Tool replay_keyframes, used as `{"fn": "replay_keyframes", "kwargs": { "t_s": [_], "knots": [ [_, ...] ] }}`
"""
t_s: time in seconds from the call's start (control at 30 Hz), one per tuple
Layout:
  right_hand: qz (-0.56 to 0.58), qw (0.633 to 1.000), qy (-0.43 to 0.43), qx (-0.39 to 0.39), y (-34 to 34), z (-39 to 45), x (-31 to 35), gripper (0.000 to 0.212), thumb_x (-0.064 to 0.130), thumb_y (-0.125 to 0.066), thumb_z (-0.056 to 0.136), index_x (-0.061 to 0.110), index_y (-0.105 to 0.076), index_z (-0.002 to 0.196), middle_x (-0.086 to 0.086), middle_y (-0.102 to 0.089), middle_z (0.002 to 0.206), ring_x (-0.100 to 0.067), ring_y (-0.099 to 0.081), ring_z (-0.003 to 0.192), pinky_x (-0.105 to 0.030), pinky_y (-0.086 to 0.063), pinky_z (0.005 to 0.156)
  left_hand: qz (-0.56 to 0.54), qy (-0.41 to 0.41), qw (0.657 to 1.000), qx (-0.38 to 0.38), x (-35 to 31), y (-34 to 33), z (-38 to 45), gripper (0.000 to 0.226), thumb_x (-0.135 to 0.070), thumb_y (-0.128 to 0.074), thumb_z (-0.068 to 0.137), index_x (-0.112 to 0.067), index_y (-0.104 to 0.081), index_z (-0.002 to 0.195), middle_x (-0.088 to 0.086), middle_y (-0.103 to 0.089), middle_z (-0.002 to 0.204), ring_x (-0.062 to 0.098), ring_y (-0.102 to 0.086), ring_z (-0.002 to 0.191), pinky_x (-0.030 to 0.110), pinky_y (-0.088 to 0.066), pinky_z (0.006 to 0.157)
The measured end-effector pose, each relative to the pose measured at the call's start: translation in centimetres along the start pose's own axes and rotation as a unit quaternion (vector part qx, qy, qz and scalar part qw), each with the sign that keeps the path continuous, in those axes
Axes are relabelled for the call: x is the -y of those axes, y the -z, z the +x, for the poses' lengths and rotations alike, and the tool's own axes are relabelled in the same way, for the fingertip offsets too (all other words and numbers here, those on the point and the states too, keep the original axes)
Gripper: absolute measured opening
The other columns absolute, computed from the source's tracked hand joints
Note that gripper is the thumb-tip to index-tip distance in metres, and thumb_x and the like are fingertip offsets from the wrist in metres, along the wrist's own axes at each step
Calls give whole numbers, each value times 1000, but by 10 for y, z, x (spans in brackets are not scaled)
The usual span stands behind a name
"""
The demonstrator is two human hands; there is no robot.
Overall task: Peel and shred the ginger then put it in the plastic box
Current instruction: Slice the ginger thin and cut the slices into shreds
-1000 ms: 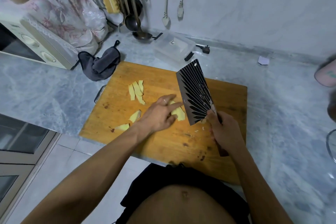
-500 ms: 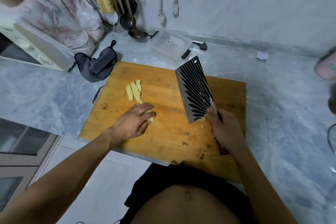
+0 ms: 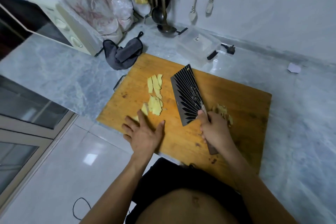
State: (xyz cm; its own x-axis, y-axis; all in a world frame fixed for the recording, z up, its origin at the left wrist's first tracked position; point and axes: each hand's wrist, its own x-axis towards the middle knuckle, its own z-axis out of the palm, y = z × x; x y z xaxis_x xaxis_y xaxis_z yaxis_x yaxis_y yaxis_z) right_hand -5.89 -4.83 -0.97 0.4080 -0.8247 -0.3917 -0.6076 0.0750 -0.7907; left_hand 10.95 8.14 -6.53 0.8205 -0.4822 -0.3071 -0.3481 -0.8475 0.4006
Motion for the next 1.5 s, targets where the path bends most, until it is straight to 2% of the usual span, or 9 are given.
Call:
{"fn": "replay_keyframes", "kwargs": {
  "t_s": [0.23,0.47,0.63,0.73,0.87,1.1,1.27,1.37,1.5],
  "knots": [
    [-21,1000,-11,-3,-11,7,4,47,48,-43,103,8,-62,86,-8,-62,66,-18,-57,48,-38,-53,50,-41,-30,998,-43,-37,-21,25,95,-76,-30,91,-22,11,156,28,14,160,49,14,146,63,11,113],
    [-30,999,-22,18,-12,23,12,42,47,-41,104,11,-62,94,-6,-61,69,-14,-58,49,-22,-45,43,24,-164,985,-55,-49,-3,98,73,-61,-35,98,-27,-9,158,20,-7,163,42,0,149,60,0,117],
    [-68,998,5,11,-5,34,17,46,47,-41,103,10,-63,86,-7,-64,68,-16,-61,53,-39,-57,55,99,-280,955,-24,-42,15,144,53,-51,-35,101,-29,-37,150,13,-28,159,34,-18,147,55,-12,120],
    [-79,997,14,14,-2,39,21,50,49,-40,103,6,-63,89,-8,-65,68,-14,-60,50,-32,-53,51,80,-302,950,-24,-26,32,158,46,-42,-39,103,-23,-47,144,10,-41,152,32,-36,139,44,-30,116],
    [-53,998,11,20,-6,40,26,50,47,-42,103,4,-63,90,-7,-62,66,-13,-58,48,-24,-49,45,7,-286,958,9,-19,54,158,54,-53,-45,99,-23,-47,144,6,-50,146,26,-45,134,41,-41,109],
    [-25,999,13,29,-18,29,28,50,46,-42,103,1,-64,97,-8,-60,66,-15,-57,47,-27,-48,43,-83,-100,991,-41,3,51,138,60,-47,-74,82,-18,-58,134,12,-64,121,28,-60,108,36,-51,91],
    [-20,999,1,44,-17,23,23,49,45,-42,103,2,-63,92,-8,-59,66,-17,-56,48,-26,-46,43,-168,-81,981,-62,-3,62,128,31,-20,-71,89,-15,-68,119,-3,-66,91,18,-64,86,21,-44,71],
    [-21,999,-4,47,-15,21,21,43,44,-43,104,8,-63,92,-7,-60,67,-14,-55,47,-23,-45,41,-197,-64,975,-85,4,67,126,22,-14,-67,91,-16,-71,113,-6,-67,92,9,-60,77,14,-41,60],
    [-16,999,-5,49,-16,21,17,44,44,-43,104,6,-61,91,-7,-60,67,-16,-55,48,-25,-44,42,-222,-80,968,-84,7,72,124,27,-4,-68,86,-15,-73,111,-6,-68,100,16,-66,96,18,-50,76]
  ]
}}
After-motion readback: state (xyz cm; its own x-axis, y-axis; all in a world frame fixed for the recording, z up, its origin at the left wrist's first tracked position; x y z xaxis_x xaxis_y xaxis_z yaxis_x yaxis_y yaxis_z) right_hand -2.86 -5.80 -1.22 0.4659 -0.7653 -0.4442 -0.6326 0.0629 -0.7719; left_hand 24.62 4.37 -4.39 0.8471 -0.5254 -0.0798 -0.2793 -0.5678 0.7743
